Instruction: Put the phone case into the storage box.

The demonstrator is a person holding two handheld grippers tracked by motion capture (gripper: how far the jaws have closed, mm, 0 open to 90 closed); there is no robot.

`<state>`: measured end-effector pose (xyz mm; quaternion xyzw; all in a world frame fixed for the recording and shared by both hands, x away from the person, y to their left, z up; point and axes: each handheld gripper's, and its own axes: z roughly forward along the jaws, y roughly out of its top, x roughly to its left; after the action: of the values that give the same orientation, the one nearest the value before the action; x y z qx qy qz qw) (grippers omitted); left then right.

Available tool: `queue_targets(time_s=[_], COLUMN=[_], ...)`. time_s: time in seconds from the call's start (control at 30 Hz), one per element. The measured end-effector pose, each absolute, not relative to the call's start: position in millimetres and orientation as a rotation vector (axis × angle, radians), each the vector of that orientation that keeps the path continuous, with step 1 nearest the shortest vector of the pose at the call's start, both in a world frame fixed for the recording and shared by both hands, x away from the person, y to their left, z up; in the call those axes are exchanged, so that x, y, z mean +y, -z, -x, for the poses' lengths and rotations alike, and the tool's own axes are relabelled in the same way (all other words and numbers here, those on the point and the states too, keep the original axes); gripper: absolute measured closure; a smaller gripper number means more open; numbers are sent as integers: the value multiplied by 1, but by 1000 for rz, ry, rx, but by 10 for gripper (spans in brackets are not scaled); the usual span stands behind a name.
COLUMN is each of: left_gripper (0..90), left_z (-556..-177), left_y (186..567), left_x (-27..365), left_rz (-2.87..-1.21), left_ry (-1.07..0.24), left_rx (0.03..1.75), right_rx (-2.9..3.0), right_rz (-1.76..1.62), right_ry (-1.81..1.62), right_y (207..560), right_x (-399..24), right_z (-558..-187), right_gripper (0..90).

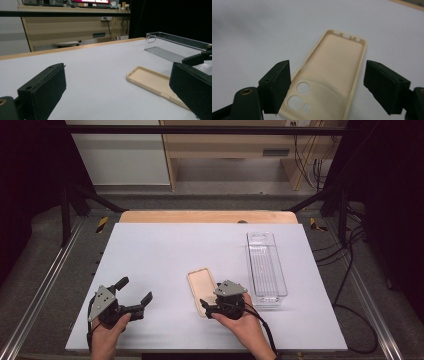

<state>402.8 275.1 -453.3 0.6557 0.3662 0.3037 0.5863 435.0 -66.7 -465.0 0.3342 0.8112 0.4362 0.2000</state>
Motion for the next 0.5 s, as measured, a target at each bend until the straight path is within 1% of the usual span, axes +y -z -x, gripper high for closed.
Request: queue_targets(time_s=[0.07, 0.13, 0.17, 0.2, 0.23, 0.27, 0.4, 0.5], left_gripper=[7, 7, 7, 7, 7, 7, 8, 9], left_z=[-403, -403, -403, -403, -403, -403, -403, -403], left_y=[453, 453, 453, 453, 454, 453, 453, 453], left_x=[275, 275, 275, 275, 274, 275, 275, 275], left_rz=[-1531, -1530, -1531, -1533, -1533, -1534, -1531, -1530], left_ry=[-709, -707, -707, -707, -706, -706, -709, -707], left_rx=[852, 852, 853, 853, 853, 853, 854, 856], right_rx=[2294, 2323, 2323, 2335, 2357, 2357, 2406, 2443], right_rz=[-940, -953, -953, -955, -954, -954, -960, -966], right_ry=[-1208, -1183, -1183, -1177, -1164, -1164, -1153, -1135], right_y=[468, 470, 470, 471, 473, 473, 476, 478], right_x=[-65, -63, -63, -63, -63, -63, -65, -66], right_z=[-436, -437, -437, -437, -438, -438, -438, -436], right_gripper=[275, 352, 352, 387, 501, 501, 692, 801])
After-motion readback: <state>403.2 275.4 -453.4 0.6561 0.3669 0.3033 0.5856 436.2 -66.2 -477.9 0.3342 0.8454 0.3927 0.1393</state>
